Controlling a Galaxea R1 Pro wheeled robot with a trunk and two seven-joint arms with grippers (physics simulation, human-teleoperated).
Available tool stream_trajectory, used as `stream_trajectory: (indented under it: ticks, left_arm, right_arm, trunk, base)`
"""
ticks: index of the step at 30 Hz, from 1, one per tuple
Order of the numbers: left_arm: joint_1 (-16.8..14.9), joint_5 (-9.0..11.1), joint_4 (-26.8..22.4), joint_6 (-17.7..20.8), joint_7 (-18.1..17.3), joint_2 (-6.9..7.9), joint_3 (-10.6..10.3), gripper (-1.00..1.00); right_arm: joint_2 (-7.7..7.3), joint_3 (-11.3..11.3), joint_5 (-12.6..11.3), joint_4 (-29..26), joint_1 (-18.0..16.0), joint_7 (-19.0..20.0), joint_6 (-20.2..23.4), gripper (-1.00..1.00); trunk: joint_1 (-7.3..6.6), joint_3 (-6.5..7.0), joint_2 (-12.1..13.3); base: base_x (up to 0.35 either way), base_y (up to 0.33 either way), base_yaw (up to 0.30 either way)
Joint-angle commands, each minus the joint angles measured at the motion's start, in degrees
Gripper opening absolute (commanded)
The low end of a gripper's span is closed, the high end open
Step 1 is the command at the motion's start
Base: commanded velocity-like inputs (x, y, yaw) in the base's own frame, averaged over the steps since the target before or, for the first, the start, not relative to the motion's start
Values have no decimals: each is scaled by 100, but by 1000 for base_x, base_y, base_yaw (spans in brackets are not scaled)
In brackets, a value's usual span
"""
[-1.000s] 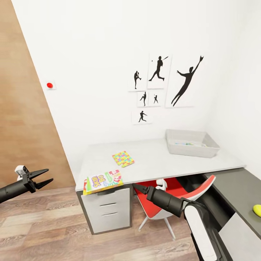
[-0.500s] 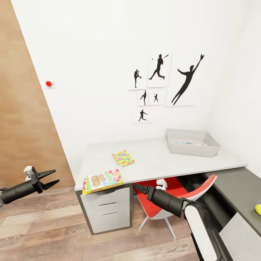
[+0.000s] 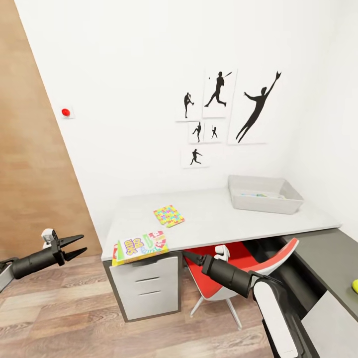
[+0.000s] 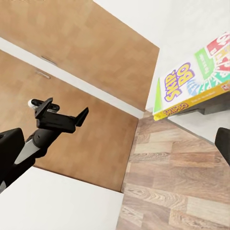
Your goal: Put all the toys in the child's room - the three board games (two on the bed and one on the table), the two jigsaw puzzles on the table, and the tennis ball on the table - inside the toy box on the table in the child's room.
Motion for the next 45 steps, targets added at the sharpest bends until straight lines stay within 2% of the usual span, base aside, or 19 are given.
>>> stream_trajectory:
  ticks: [1,5,16,45]
  left_arm:
    - [-6,43,3,24,-20,-12,-46,100]
    - [-6,51,6,-87,25,-95,-45,100]
    - [-6,83,8,-125,360,-145,-37,100]
    - [-6,80,8,-124,402,-220,-37,100]
  right_arm:
    - [7,-9,26,-1,-5,31,23,100]
    - [21,-14,12,2,-5,27,22,100]
    - [40,-15,3,4,-5,1,8,100]
    - [49,-3,9,4,-5,2,6,100]
  trunk:
    - [24,-27,-48]
    - [112,-98,-209]
    - [353,-296,-650]
    - [990,-817,-1813]
  base:
    - [0,0,0]
    - [0,0,0]
    - [0,0,0]
    - [0,0,0]
